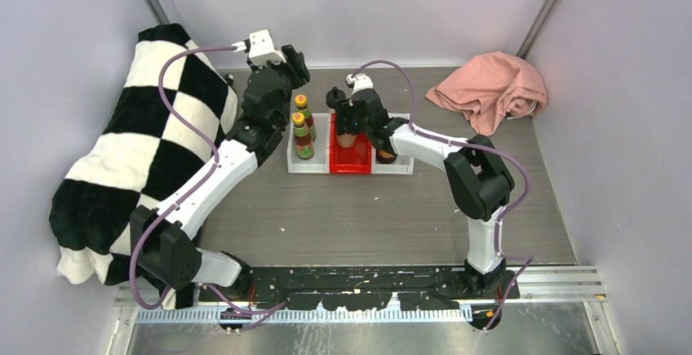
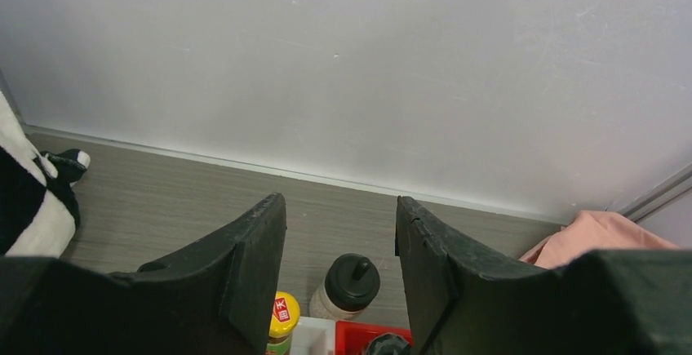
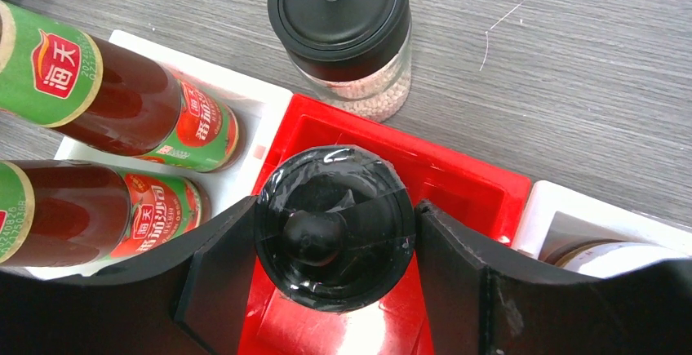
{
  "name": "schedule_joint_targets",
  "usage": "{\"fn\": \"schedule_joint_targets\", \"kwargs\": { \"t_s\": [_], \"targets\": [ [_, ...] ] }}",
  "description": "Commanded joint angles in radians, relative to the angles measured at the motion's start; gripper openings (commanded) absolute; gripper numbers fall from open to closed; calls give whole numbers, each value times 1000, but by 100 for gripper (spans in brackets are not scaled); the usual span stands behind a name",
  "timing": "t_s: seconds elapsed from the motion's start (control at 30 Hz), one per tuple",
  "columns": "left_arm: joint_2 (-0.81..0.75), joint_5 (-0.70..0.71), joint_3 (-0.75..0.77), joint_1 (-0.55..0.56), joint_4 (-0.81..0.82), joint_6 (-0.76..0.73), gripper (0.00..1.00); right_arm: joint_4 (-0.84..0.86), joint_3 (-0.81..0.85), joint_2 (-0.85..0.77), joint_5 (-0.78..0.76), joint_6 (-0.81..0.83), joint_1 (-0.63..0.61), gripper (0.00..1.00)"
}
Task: Organize the condiment bottles
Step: Place the bottle in the storage box.
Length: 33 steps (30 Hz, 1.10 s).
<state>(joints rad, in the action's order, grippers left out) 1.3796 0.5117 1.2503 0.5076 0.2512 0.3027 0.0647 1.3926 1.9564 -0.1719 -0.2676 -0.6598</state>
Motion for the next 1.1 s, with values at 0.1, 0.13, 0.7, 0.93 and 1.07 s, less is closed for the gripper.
{"fn": "schedule_joint_targets", "kwargs": {
  "t_s": [0.1,0.13,0.7,0.93,1.07],
  "targets": [
    [-25,-1,-13,-10,75,-10,53,124,8,0,-6,9,-1,2],
    [-26,-1,-15,-9,76,-9,53,125,7,1,-8,8,0,5],
    [-37,-1,-18,-11,77,3,53,53,50,-9,-26,40,-8,79],
    [-43,-1,-14,-11,72,-1,53,23,90,-10,-29,58,-9,87],
    [-49,-2,-13,-12,71,-2,53,-9,125,-17,-37,81,-12,87]
  ]
}}
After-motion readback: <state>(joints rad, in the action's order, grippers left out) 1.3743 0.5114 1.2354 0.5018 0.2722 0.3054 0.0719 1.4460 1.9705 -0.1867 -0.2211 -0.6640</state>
